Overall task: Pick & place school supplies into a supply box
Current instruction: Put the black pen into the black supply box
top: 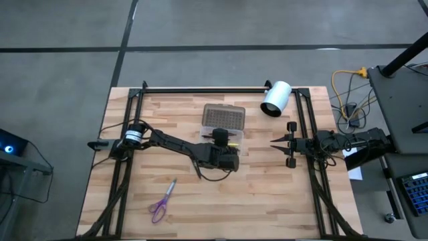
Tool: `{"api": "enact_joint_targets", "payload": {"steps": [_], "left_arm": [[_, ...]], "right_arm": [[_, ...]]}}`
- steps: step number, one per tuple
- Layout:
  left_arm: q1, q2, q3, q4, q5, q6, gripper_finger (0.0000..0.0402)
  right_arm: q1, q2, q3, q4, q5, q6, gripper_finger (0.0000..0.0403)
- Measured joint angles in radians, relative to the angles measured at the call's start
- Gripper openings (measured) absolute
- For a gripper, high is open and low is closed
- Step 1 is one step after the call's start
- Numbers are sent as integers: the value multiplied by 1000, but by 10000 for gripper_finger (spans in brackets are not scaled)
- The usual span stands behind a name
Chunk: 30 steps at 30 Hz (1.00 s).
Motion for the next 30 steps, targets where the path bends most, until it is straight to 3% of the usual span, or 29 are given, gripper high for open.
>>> {"api": "enact_joint_targets", "payload": {"steps": [30], "left_arm": [[-166,-55,47,-235,15,26,89]], "right_arm": [[0,-1,0,0,0,0,68]]}}
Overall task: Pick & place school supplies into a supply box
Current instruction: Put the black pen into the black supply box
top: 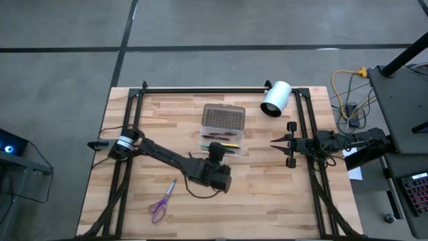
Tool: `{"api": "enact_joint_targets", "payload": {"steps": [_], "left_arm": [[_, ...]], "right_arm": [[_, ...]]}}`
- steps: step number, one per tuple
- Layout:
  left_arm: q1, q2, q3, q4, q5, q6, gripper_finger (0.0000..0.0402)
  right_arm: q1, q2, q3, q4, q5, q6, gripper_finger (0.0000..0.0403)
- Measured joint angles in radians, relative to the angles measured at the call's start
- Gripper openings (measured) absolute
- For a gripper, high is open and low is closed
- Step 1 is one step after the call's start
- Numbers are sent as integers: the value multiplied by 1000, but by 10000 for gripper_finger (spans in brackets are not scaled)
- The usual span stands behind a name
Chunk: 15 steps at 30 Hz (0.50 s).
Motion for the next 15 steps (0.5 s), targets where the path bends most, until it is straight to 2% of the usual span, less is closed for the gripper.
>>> {"api": "enact_joint_targets", "payload": {"steps": [3,15], "left_arm": [[-30,0,0,-16,28,0,89],[-92,-14,-26,-70,336,68,89]], "right_arm": [[0,0,0,0,0,0,68],[0,0,0,0,0,0,68]]}}
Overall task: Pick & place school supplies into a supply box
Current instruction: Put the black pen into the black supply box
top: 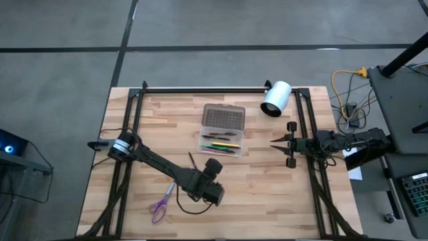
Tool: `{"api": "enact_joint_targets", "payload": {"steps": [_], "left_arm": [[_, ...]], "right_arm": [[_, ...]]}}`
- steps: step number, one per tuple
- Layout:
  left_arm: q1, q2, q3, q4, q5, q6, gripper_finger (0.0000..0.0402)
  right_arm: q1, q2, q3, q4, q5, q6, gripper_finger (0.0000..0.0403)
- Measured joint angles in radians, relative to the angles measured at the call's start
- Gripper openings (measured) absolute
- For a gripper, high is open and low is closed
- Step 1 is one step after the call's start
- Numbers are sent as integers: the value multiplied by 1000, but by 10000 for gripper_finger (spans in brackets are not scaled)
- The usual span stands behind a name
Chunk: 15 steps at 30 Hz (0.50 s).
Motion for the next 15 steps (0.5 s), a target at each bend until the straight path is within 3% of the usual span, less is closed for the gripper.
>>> {"api": "enact_joint_targets", "payload": {"steps": [10,15], "left_arm": [[2,-108,-167,58,73,111,89],[5,-173,-313,100,84,300,89]], "right_arm": [[0,0,0,0,0,0,68],[0,0,0,0,0,0,68]]}}
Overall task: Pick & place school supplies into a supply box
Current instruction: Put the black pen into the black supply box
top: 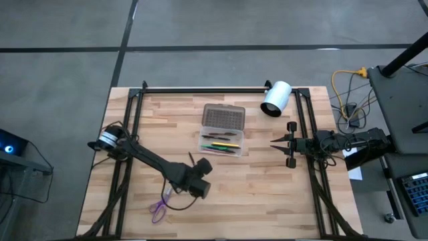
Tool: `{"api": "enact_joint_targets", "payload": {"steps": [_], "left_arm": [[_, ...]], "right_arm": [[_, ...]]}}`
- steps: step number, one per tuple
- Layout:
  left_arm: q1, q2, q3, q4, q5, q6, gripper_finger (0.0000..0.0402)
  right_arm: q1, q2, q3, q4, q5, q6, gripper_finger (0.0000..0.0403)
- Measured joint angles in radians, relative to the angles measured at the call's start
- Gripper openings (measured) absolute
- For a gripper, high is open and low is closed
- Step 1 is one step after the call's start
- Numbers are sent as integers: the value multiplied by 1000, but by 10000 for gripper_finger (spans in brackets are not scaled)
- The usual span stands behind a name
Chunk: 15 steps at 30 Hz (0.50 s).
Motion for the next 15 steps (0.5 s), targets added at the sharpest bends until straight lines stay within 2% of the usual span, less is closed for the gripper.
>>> {"api": "enact_joint_targets", "payload": {"steps": [7,15], "left_arm": [[39,-71,-147,74,50,108,89],[106,-71,-169,123,97,201,89]], "right_arm": [[0,0,0,0,0,0,68],[0,0,0,0,0,0,68]]}}
